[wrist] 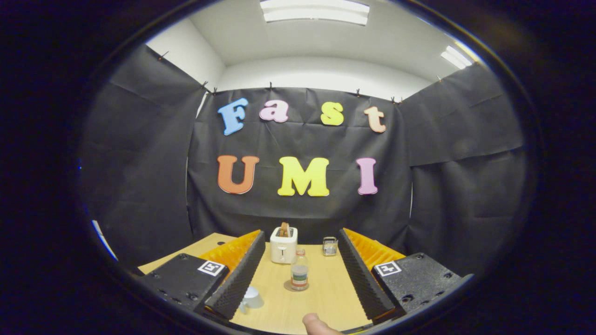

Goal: Take the bottle from table, then pour the juice into the cup, finally place the bottle on the coaster

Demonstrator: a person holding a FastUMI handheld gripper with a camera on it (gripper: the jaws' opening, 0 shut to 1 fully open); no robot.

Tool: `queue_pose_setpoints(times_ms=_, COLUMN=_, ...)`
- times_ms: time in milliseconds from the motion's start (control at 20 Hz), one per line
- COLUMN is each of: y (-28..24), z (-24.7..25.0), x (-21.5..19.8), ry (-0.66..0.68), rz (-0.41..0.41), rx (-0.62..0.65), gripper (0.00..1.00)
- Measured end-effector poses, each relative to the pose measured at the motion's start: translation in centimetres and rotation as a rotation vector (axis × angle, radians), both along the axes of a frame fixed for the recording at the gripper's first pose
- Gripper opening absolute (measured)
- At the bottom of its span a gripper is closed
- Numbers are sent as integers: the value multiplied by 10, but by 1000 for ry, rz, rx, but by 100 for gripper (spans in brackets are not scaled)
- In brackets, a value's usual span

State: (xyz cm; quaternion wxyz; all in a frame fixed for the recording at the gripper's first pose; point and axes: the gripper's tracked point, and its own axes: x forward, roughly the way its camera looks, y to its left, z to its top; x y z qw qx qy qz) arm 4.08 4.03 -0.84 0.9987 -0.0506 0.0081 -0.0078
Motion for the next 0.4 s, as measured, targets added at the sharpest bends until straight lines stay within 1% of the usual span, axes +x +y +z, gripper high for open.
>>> queue_pose_setpoints(times_ms=250, y=-11, z=8, x=1, ry=15, rz=-14, rx=29, gripper=100)
queue_pose_setpoints(times_ms=400, y=-20, z=7, x=1, ry=32, rz=-37, rx=40, gripper=100)
